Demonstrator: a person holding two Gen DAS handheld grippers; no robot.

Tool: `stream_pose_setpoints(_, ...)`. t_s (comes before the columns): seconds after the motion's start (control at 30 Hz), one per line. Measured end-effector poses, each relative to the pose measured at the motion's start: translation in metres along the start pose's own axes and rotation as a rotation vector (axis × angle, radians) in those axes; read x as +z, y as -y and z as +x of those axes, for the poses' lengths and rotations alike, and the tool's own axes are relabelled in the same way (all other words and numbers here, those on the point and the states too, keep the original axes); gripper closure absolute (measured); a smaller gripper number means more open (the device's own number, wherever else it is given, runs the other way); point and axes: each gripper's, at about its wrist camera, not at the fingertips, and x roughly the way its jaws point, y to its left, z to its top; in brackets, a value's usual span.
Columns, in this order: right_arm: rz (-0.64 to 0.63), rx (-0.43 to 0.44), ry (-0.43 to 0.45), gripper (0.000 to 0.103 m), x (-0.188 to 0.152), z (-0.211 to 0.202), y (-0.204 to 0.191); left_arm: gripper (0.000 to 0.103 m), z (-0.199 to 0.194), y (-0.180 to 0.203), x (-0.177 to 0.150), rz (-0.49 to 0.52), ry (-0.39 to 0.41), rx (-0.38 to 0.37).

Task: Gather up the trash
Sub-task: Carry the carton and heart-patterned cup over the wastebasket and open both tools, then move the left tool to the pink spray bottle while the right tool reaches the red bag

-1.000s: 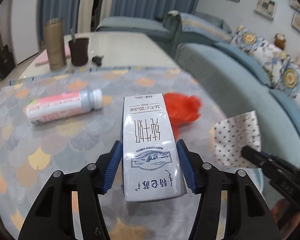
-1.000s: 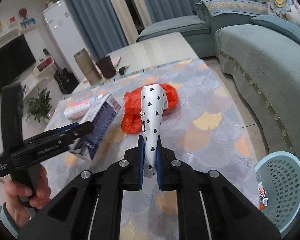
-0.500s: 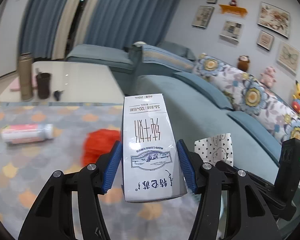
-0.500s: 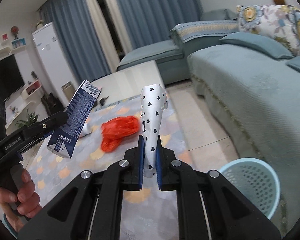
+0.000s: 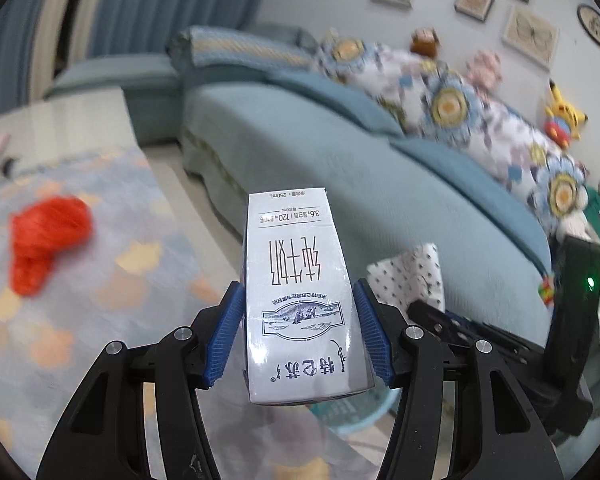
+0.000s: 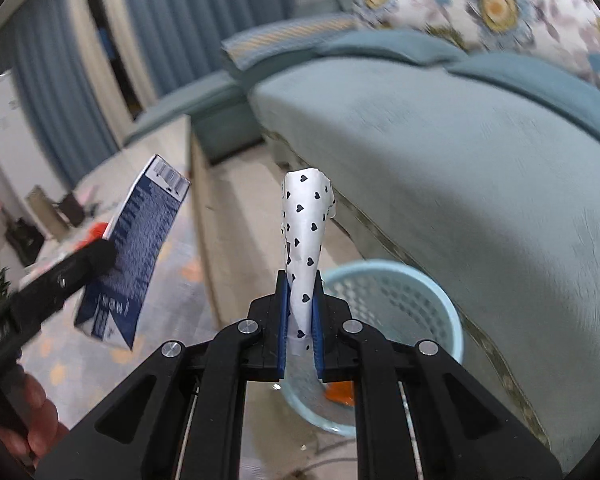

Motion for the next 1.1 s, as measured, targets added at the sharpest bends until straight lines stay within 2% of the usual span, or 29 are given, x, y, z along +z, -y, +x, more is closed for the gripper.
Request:
stream_pose_setpoints(0.13,0.064,-0.041,-0.067,0.095,-0.01,0.02,0.023,0.049,0.03,-0.002,-0.012,-0.035,-0.087,-0.044)
stream_pose_setpoints(0.4,0.124,-0.103,-0.138,0.094,-0.017,0.042,0.052,0.047,0.05,0.004,-0.021,-0.034,-0.141,-0.065)
stream_pose_setpoints(0.47,0.133,-0.112,-0.144,0.09,-0.017,0.045,0.054,0.047,0.052,0.004,-0.021,-0.032,-0.144,-0.059)
stream_pose_setpoints(0.53,0.152,-0.119,-0.155,0.079,-0.017,0.049,0.06,0.046,0.052,0.002,-0.02,-0.033,-0.147,-0.06)
stream_pose_setpoints(0.7,0.178,-0.117,-0.169,0.072,-0.022,0.055,0.064,0.046,0.051,-0.005,-0.019,-0.044,-0.148,-0.05)
stream_pose_setpoints(1.1,0.132,-0.093,-0.141,0.071,-0.019,0.046,0.041,0.046,0.023,-0.023,-0.007,-0.072,-0.08,-0.047)
